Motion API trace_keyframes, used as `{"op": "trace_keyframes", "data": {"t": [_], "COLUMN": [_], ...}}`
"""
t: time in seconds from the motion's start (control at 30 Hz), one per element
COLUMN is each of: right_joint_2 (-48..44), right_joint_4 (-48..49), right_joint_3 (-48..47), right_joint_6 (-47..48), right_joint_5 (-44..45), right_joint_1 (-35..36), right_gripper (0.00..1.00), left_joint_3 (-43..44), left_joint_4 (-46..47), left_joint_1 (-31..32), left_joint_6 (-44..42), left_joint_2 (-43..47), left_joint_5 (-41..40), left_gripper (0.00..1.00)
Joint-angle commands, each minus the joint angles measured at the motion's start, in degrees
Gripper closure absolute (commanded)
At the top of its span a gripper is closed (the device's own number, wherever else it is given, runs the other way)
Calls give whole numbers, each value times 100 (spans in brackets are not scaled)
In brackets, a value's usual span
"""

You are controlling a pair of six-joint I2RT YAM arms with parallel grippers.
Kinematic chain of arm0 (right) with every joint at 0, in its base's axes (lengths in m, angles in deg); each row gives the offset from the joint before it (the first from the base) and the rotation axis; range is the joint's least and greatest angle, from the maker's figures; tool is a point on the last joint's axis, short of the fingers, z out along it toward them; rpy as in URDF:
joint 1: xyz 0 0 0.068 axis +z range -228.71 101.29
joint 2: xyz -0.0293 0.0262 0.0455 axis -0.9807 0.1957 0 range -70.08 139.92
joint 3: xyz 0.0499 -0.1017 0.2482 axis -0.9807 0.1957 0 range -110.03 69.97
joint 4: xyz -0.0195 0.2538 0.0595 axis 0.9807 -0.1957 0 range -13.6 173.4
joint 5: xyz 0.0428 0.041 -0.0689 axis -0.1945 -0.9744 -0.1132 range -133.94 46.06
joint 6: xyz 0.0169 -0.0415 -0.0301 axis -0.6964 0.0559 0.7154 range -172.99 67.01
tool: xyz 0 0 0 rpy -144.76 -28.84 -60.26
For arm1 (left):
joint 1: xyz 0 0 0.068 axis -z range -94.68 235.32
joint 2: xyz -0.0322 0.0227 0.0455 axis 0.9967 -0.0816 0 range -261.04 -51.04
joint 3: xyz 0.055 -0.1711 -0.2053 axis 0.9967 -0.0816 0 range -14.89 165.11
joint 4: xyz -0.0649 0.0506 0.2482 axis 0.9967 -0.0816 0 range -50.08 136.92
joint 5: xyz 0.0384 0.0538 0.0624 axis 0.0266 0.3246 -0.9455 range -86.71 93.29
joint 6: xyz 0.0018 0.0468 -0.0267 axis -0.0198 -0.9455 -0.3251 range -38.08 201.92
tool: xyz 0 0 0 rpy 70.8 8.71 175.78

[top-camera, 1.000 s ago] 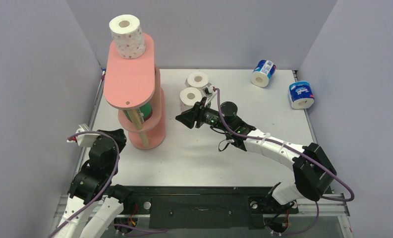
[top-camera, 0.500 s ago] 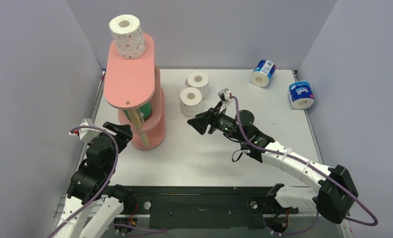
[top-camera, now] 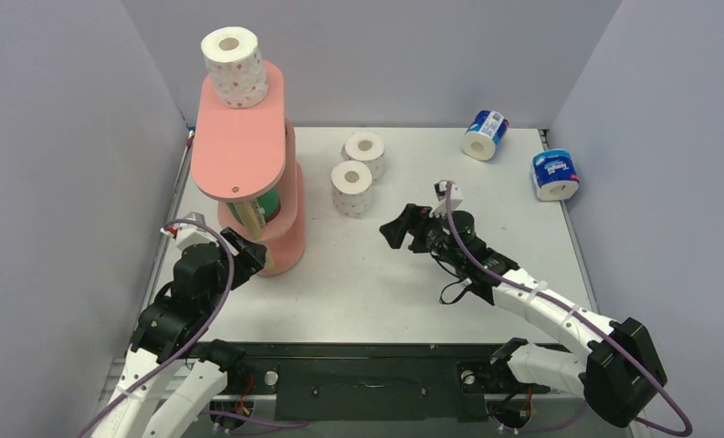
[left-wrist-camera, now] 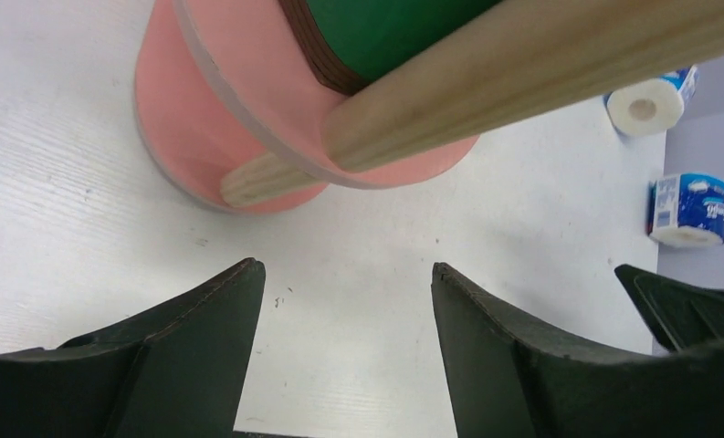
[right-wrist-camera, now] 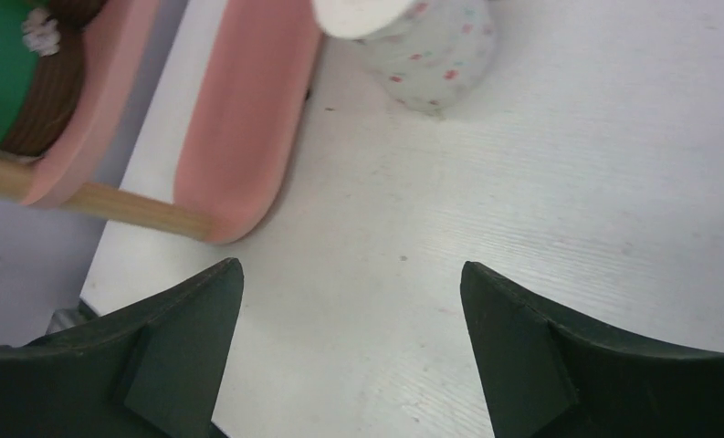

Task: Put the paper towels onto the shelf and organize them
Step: Move the paper towel to the center of the board.

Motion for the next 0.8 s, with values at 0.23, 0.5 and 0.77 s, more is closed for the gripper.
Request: {"op": "trace_keyframes", "data": {"t": [0.23, 0.5, 0.77], "right_joint_2": [-210, 170, 644], "right_joint_4": [-217, -557, -657], "right_joint_3": [677, 662, 321], "right_joint_6": [-629, -974, -788], "right_joint_5": [120, 551, 48], "right_joint_1": [-1230, -1577, -2159], "right_gripper": [7, 8, 2], "left_joint_3": [95, 339, -710], "left_joint_4": [179, 622, 1835], "left_joint_1": [2088, 3874, 4057], "left_joint_6": [2, 200, 473], "left_joint_2": [-919, -2129, -1674], "left_joint_5": [-747, -2006, -2047], "left_gripper": [32, 30, 6]}}
